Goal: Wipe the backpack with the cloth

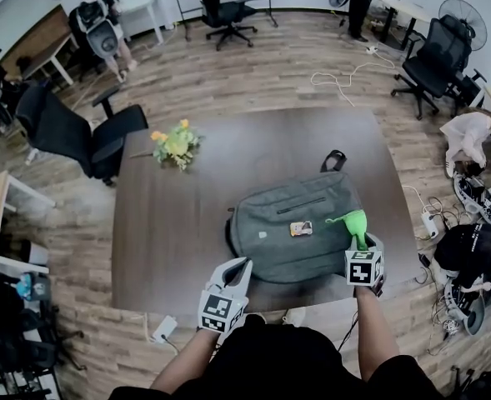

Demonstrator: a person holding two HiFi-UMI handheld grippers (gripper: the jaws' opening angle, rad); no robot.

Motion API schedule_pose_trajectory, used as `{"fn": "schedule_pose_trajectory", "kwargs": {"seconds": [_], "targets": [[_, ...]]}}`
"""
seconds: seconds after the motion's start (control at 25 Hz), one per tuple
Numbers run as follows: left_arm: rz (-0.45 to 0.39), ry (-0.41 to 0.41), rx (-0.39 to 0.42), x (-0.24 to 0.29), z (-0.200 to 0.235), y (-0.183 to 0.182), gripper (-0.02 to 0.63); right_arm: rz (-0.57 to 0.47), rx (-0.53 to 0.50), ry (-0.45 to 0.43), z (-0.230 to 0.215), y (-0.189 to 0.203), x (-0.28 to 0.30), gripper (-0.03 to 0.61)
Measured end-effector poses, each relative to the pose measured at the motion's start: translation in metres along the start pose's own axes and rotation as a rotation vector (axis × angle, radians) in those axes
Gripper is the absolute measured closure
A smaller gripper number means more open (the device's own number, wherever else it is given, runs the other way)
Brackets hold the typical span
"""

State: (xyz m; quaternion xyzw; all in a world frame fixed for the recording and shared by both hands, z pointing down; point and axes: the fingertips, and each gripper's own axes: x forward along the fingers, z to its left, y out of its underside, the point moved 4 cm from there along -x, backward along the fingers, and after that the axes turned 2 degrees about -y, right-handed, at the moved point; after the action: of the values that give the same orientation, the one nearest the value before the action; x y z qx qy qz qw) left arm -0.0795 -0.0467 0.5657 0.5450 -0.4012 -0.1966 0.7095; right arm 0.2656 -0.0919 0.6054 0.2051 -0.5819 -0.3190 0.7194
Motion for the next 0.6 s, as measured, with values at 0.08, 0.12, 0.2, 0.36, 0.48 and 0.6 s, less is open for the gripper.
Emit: {"fn": "schedule_pose_trajectory", "kwargs": {"seconds": [0.08,0.12,0.2,0.36,0.48,0.6], "targets": [[-0.002,-0.003,0.003,-0.002,-0.001,0.0,0.595,-0.044,0.007,-0.013,0.002,-0.008,-0.004,0.482],[0.001,-0.003,0.004,-0.003,-0.001,0.0,0.595,-0.065,0.009,-0.019,0.004,-0.012,-0.007,0.482],[-0.008,-0.009,0.008,-0.005,0.0,0.0,0.595,-0.108,0.018,-0.033,0.009,-0.023,-0.016,0.482],[-0.001,-0.022,0.002,-0.007,0.004,-0.002,0.595,-0.267,0.038,-0.095,0.023,-0.049,-0.035,0.482],[-0.034,-0.037,0.011,-0.002,0.012,-0.01,0.595,-0.406,0.063,-0.164,0.036,-0.073,-0.049,0.482],[-0.077,-0.048,-0.007,0.0,0.02,-0.023,0.595,-0.53,0.059,-0.216,0.047,-0.093,-0.071,0.482]]}}
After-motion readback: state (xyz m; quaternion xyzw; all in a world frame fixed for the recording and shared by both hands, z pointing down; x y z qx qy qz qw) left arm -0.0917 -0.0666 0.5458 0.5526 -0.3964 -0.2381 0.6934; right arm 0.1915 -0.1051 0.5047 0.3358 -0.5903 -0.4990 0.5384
